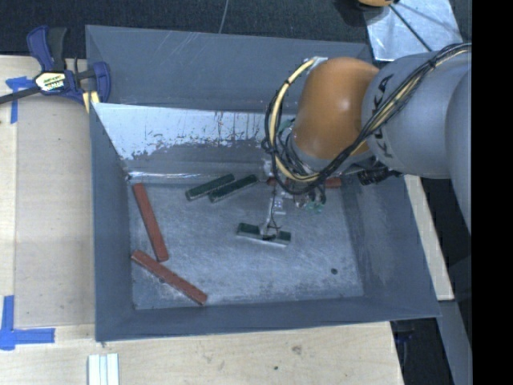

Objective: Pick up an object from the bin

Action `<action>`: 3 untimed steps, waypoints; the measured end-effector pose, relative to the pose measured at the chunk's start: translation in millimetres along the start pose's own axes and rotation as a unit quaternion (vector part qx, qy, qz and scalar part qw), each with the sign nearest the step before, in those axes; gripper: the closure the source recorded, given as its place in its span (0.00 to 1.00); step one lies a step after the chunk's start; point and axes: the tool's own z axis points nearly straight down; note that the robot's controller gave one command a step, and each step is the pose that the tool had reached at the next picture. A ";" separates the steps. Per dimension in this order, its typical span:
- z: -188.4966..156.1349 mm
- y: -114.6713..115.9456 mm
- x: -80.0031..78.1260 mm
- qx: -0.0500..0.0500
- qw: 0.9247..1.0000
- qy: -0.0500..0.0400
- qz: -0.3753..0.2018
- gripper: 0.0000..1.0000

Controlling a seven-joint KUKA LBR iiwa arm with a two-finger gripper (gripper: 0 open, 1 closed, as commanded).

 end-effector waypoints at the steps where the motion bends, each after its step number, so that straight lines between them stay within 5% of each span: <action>1: 26.0 -4.7 9.9 0.001 1.000 0.005 0.005 0.00; 2: 6.9 -11.2 17.5 0.001 0.997 0.003 0.081 0.00; 3: 53.2 -4.6 17.5 0.001 0.997 0.001 0.079 0.00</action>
Offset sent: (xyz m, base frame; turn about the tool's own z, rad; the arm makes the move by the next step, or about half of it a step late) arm -0.0211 -0.0100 -0.0038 0.1708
